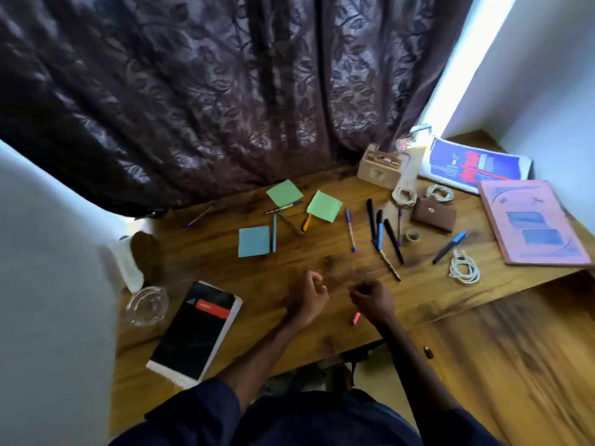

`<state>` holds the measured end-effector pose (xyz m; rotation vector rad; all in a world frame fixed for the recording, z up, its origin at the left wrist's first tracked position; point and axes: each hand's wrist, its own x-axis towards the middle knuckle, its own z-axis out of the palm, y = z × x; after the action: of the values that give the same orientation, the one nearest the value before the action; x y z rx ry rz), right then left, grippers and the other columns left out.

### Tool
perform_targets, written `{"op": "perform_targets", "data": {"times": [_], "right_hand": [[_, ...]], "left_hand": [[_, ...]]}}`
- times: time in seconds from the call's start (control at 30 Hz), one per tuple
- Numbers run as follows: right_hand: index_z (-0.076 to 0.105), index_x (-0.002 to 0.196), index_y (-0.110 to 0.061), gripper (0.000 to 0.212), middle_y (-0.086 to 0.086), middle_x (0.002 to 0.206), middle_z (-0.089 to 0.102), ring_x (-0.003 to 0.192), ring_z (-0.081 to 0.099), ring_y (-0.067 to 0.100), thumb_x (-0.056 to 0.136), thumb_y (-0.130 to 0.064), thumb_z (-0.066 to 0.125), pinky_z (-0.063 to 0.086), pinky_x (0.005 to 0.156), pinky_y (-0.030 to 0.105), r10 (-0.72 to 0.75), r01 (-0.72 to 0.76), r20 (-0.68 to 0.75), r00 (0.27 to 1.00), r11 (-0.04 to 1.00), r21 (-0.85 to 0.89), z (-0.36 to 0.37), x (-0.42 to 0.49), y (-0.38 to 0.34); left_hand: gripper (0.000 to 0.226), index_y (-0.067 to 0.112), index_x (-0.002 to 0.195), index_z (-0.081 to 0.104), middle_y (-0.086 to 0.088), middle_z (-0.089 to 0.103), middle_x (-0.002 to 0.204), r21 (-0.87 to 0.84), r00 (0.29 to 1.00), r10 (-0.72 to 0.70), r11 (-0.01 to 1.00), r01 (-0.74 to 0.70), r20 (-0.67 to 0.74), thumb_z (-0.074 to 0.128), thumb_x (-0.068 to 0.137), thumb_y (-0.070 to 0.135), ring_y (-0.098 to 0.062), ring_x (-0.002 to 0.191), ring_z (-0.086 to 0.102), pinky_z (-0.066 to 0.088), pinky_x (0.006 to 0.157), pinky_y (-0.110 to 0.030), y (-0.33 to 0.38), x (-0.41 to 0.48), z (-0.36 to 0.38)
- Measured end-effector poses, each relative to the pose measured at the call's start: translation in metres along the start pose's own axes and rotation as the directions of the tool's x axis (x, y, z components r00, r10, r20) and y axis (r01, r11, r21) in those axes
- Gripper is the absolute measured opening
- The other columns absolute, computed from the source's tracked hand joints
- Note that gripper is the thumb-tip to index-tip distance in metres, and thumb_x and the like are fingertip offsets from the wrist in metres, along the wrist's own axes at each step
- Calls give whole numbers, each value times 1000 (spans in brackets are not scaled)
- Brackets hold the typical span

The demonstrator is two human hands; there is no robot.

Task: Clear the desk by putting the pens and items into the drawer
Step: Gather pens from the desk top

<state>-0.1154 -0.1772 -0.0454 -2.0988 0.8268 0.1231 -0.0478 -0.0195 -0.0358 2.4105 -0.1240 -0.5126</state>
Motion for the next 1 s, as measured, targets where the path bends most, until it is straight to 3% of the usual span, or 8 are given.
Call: {"op": "perform_targets", "data": {"times": [0.13, 0.23, 0.33, 0.43, 0.6, 0.7, 0.87, 1.0], "right_hand": [[79, 79, -17, 9, -1, 66, 73, 67, 71, 18, 78, -22, 72, 58, 66, 37, 139, -133, -76, 987, 988, 84, -36, 13, 43], [81, 93, -15, 16, 6, 87, 78, 86, 73, 22, 81, -24, 75, 46, 71, 23, 179, -174, -147, 973, 984, 45, -59, 22, 54], [79, 93, -12, 17, 9, 91, 78, 90, 73, 26, 82, -24, 75, 50, 75, 29, 141, -139, -167, 976, 990, 26, -76, 38, 55], [79, 90, -13, 16, 8, 86, 77, 85, 72, 27, 81, -26, 75, 52, 72, 33, 92, -93, -171, 981, 996, 3, -89, 61, 49], [72, 89, -12, 18, 11, 88, 73, 86, 68, 31, 80, -28, 75, 48, 68, 34, -28, 9, -128, 991, 990, -143, -86, 96, 36], [68, 90, -9, 18, 14, 91, 69, 87, 66, 35, 84, -24, 72, 44, 65, 34, -64, 42, -76, 995, 963, -266, -74, 101, 31], [68, 87, -7, 9, 13, 89, 69, 76, 63, 28, 88, -15, 66, 39, 58, 32, -62, 50, -26, 998, 948, -316, -64, 83, 34], [68, 91, -13, 11, 9, 91, 68, 85, 63, 29, 81, -18, 67, 50, 68, 37, -32, 21, -43, 999, 973, -231, -66, 53, 61]], "left_hand": [[23, 25, 95, 64, 3, 73, 97, 89, 996, 39, 995, -47, 86, 69, 83, 43, -21, 99, 67, 54, 83, -34, 35, 4, 41], [39, 21, 106, 61, -3, 68, 106, 156, 983, 62, 984, -89, 173, 71, 83, 52, -23, 106, 62, 47, 87, -35, 54, 7, 66], [50, 9, 121, 56, -12, 60, 121, 250, 963, 67, 959, -134, 262, 67, 90, 47, -29, 120, 52, 42, 99, -40, 62, 5, 85], [36, 16, 116, 58, -9, 61, 119, 313, 962, 95, 933, -176, 257, 60, 93, 43, -27, 117, 55, 43, 96, -38, 58, 6, 94], [21, 26, 73, 60, 6, 70, 81, 148, 987, -48, 989, 25, 152, 66, 75, 46, -17, 87, 68, 55, 73, -31, 52, 13, 83], [27, 27, 65, 55, 12, 63, 63, 71, 988, -103, 993, 95, 116, 73, 79, 42, -14, 70, 68, 55, 64, -31, 41, 23, 76], [24, 25, 67, 62, 9, 66, 66, -3, 987, -128, 992, 129, 101, 79, 79, 37, -11, 64, 65, 51, 60, -24, 34, 32, 64], [21, 21, 73, 63, -2, 73, 74, -132, 972, -109, 982, 138, 208, 80, 81, 31, -18, 62, 72, 62, 60, -37, 34, 29, 71]]}}
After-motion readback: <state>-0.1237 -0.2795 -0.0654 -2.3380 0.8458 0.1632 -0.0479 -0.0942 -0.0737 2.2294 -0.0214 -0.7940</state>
